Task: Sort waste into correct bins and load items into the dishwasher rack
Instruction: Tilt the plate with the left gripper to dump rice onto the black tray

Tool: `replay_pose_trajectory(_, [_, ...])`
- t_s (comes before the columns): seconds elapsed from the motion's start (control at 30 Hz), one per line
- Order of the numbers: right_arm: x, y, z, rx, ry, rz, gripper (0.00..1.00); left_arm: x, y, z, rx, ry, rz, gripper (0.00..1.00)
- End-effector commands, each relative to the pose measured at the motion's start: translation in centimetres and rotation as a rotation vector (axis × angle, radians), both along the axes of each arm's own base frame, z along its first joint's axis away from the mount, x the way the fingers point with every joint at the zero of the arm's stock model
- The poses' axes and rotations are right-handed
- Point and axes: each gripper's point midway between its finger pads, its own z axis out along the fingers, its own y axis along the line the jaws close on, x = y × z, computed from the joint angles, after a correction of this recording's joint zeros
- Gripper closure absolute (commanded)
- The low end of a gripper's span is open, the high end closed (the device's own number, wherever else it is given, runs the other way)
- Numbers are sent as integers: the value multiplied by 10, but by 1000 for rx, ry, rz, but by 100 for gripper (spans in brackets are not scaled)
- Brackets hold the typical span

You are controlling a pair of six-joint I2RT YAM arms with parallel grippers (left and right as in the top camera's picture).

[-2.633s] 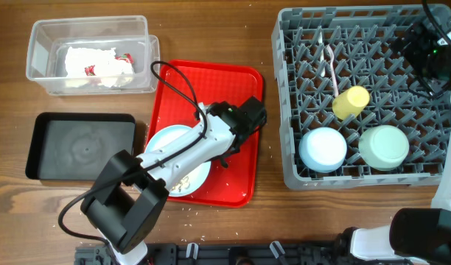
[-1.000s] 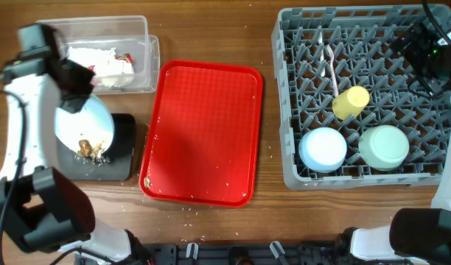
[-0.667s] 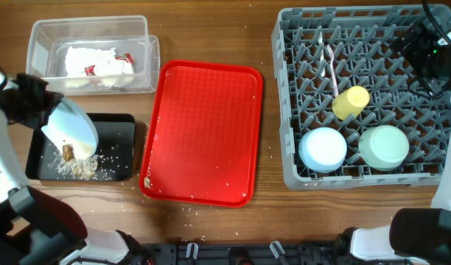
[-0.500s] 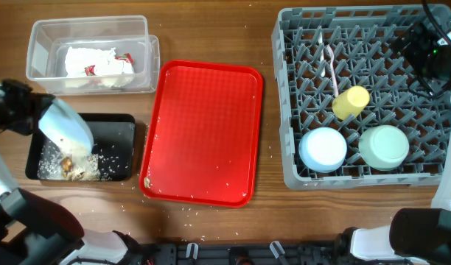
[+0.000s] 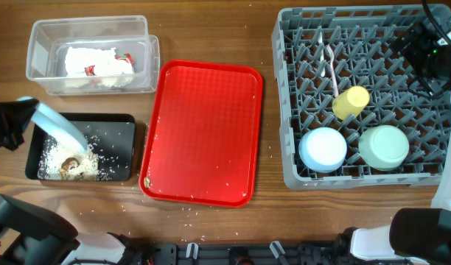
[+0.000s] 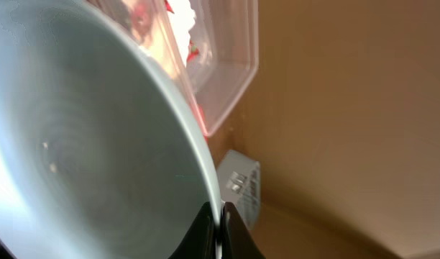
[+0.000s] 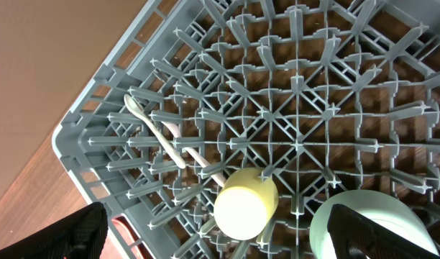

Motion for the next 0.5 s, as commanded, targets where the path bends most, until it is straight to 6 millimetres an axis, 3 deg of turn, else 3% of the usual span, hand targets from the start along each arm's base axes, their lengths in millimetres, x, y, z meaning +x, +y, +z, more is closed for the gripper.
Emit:
replay_pose_trajectory(0.0, [0, -3, 1, -6, -1, -21, 0, -2, -9, 8, -48, -123, -38, 96])
replay_pose_trajectory(0.27, [0, -3, 1, -6, -1, -21, 0, -4, -2, -5, 3, -92, -29, 96])
replay_pose_trajectory(0.37, [0, -3, 1, -6, -1, -21, 0, -12, -18, 0, -61, -90, -56, 96])
replay_pose_trajectory(0.43, [0, -3, 1, -6, -1, -20, 0, -11, -8, -10, -7, -44, -36, 96])
replay_pose_trajectory(0.47, [0, -3, 1, -6, -1, -20, 0, -15, -12, -12, -42, -12, -28, 96])
